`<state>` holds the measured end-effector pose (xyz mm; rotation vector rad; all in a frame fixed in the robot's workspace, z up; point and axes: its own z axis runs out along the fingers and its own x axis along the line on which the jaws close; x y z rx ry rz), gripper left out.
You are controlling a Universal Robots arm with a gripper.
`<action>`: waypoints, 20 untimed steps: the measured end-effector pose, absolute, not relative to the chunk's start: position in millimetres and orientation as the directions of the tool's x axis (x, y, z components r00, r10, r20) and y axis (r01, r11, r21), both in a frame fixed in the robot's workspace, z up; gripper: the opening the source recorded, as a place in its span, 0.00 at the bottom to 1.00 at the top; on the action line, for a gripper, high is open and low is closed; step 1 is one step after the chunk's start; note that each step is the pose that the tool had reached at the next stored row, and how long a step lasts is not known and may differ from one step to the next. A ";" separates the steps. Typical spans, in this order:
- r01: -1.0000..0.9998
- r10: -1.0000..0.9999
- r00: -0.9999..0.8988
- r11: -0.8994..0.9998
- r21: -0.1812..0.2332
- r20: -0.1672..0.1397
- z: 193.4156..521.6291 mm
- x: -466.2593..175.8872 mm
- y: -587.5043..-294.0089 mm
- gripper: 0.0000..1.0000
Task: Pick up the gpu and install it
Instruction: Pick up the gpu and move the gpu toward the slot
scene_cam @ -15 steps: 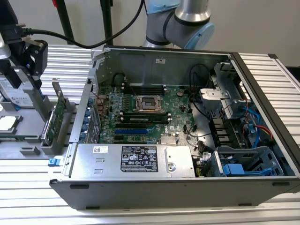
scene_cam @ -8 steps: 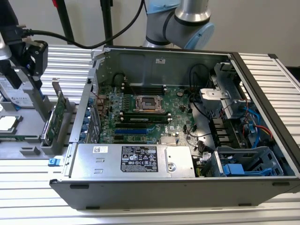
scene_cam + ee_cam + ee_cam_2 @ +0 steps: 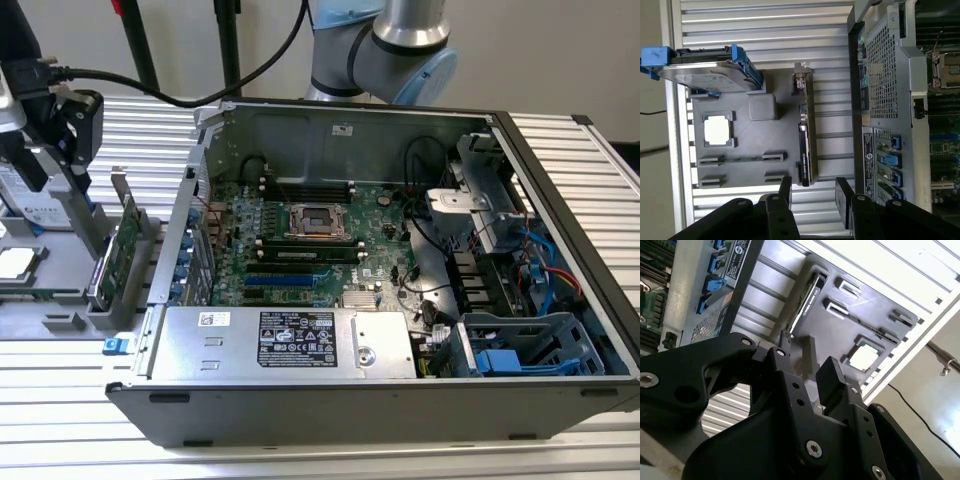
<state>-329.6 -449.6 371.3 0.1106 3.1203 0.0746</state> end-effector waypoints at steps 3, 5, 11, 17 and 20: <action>0.070 0.071 -0.997 0.996 0.048 -0.017 369.9 -329.6 -449.6 1.00; 0.070 0.071 -0.997 0.996 0.048 -0.017 368.8 -329.6 -449.6 1.00; 0.070 0.071 -0.997 0.996 0.048 -0.017 365.3 -329.6 -449.6 1.00; 0.070 0.071 -0.997 0.996 0.048 -0.017 361.9 -329.6 -449.6 1.00; 0.070 0.071 -0.997 0.996 0.048 -0.017 360.2 -329.6 -449.6 1.00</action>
